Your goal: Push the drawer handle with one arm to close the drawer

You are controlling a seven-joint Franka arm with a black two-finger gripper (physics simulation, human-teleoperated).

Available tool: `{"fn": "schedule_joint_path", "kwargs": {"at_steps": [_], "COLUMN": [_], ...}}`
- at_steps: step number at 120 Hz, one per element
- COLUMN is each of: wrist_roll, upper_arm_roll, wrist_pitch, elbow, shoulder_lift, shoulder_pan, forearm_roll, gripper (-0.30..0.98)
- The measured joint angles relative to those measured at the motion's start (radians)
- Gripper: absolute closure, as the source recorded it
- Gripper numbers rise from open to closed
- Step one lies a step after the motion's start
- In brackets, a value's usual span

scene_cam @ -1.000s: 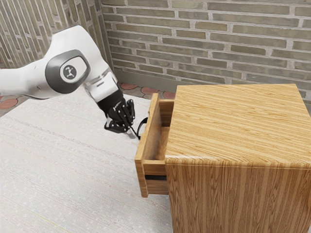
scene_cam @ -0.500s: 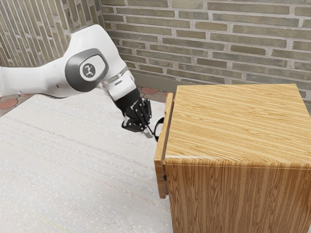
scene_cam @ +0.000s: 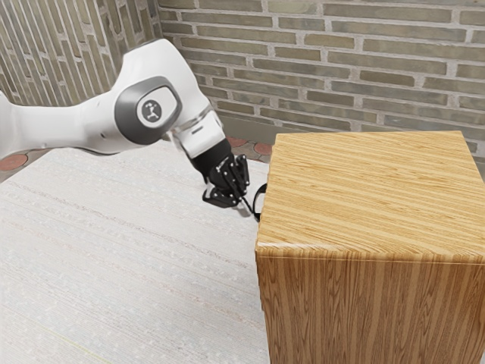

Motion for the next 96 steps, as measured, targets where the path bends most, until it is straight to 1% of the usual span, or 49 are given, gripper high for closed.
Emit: {"fn": "schedule_joint_path", "kwargs": {"at_steps": [55, 80, 96], "wrist_roll": [-0.005, -0.006, -0.006], "upper_arm_roll": [0.002, 0.009, 0.011], "wrist_pitch": [0.008, 0.004, 0.003], "elbow": [0.009, -0.025, -0.081], "shoulder_lift": [0.011, -0.022, -0.075], "shoulder_pan": [-0.005, -0.008, -0.002], "forearm_roll": [-0.012, -0.007, 0.009], "gripper": [0.74, 0.74, 0.74]}}
